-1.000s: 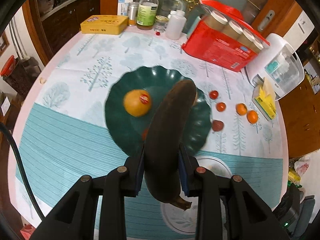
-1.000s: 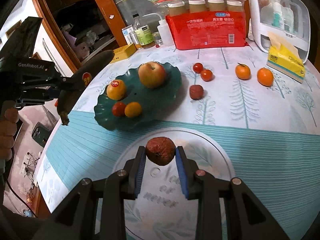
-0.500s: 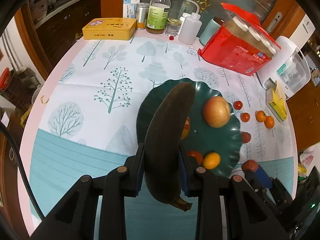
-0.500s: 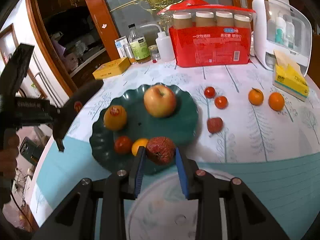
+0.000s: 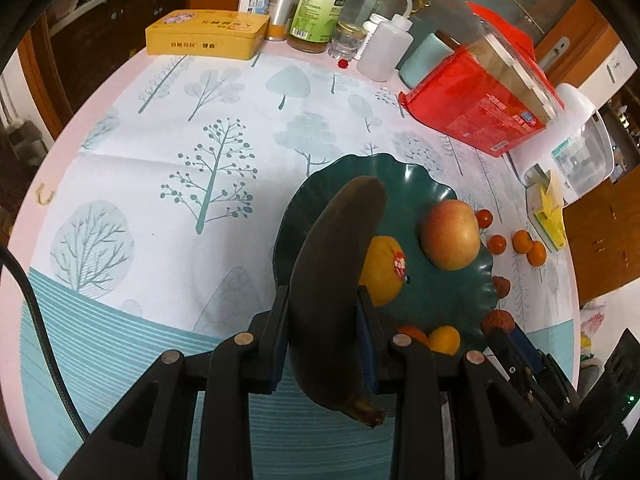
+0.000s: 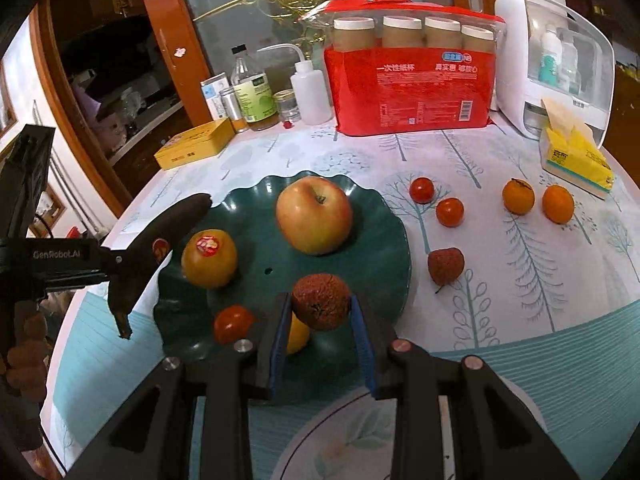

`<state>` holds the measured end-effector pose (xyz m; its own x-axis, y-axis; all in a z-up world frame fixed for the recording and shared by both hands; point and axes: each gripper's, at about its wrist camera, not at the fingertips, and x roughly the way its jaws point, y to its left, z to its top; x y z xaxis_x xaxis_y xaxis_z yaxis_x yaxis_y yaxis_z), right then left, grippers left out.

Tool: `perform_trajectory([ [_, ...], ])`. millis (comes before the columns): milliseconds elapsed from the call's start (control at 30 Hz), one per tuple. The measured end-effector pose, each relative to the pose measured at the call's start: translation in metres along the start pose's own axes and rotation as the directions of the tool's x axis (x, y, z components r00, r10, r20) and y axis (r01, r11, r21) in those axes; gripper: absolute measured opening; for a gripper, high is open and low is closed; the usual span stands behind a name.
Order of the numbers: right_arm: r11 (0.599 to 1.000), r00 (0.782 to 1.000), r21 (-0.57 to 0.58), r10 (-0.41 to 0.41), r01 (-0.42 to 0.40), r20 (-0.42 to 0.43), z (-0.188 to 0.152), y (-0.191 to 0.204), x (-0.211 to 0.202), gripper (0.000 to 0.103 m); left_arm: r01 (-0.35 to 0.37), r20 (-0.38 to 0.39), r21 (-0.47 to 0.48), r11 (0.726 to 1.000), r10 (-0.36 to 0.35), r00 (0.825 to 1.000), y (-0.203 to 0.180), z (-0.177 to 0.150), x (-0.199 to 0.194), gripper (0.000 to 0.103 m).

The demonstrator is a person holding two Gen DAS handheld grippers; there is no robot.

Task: Organize fruits
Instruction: 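Carry the lychee and banana over the green plate and lower them, then open both tools to release the lychee and banana onto the plate, then withdraw both tools and move them toward the two oranges on the cloth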

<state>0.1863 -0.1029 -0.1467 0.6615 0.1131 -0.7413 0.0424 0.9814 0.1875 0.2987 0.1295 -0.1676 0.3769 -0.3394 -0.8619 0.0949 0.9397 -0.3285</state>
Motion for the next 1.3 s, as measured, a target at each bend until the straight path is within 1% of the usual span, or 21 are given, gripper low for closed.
perform_trajectory([
  [233, 1.0, 0.999, 0.012, -0.027, 0.027, -0.017, 0.005, -0.003, 0.014, 0.031, 0.015, -0.012, -0.034, 0.999, -0.015, 1.0, 0.005, 0.002, 0.014, 0.029],
  [300, 1.0, 0.999, 0.013, -0.025, 0.025, -0.03, 0.007, -0.003, 0.018, 0.031, 0.009, -0.018, -0.031, 0.999, -0.01, 1.0, 0.005, 0.003, 0.015, 0.035],
  [367, 1.0, 0.999, 0.017, -0.018, 0.019, -0.046, 0.007, -0.002, 0.021, 0.034, 0.015, -0.022, -0.029, 0.999, -0.016, 1.0, 0.005, 0.004, 0.014, 0.044],
  [400, 1.0, 0.999, 0.018, -0.019, 0.02, -0.048, 0.007, -0.002, 0.021, 0.04, 0.018, -0.018, -0.027, 0.999, -0.019, 1.0, 0.005, 0.004, 0.012, 0.048],
  [433, 1.0, 0.999, 0.02, -0.021, 0.022, -0.05, 0.007, -0.001, 0.021, 0.048, 0.018, -0.015, -0.026, 1.0, -0.018, 1.0, 0.006, 0.004, 0.01, 0.054],
  [500, 0.999, 0.999, 0.025, -0.02, 0.022, -0.049, 0.006, 0.001, 0.02, 0.053, 0.025, -0.005, -0.023, 0.999, -0.025, 1.0, 0.005, 0.002, 0.005, 0.057],
  [567, 0.999, 0.999, 0.032, -0.017, 0.018, -0.051, 0.006, 0.002, 0.017, 0.053, 0.028, -0.006, -0.024, 0.999, -0.029, 1.0, 0.006, 0.001, 0.0, 0.06],
  [700, 0.999, 0.998, 0.05, -0.015, 0.018, -0.06, 0.004, 0.004, 0.009, 0.056, 0.028, 0.005, -0.024, 0.999, -0.028, 1.0, 0.006, -0.004, -0.014, 0.062],
  [767, 0.998, 0.998, 0.057, -0.015, 0.019, -0.058, 0.002, 0.005, 0.003, 0.058, 0.018, 0.012, -0.032, 0.999, -0.018, 1.0, 0.006, -0.007, -0.022, 0.067],
  [933, 0.997, 0.997, 0.075, -0.016, 0.022, -0.075, -0.003, 0.006, -0.006, 0.059, 0.011, 0.019, -0.04, 0.999, -0.011, 1.0, 0.008, -0.018, -0.038, 0.068],
  [1100, 0.993, 0.993, 0.118, -0.013, 0.027, -0.114, -0.015, 0.002, -0.017, 0.061, 0.011, -0.006, -0.021, 1.0, -0.011, 1.0, 0.001, -0.035, -0.05, 0.068],
  [1167, 0.99, 0.991, 0.134, -0.021, 0.039, -0.132, -0.02, -0.002, -0.023, 0.062, 0.011, -0.012, -0.028, 1.0, -0.011, 1.0, -0.002, -0.044, -0.056, 0.068],
  [1300, 0.985, 0.99, 0.165, -0.019, 0.042, -0.14, -0.026, -0.013, -0.034, 0.064, 0.008, -0.02, -0.036, 0.999, -0.009, 1.0, -0.008, -0.062, -0.066, 0.068],
])
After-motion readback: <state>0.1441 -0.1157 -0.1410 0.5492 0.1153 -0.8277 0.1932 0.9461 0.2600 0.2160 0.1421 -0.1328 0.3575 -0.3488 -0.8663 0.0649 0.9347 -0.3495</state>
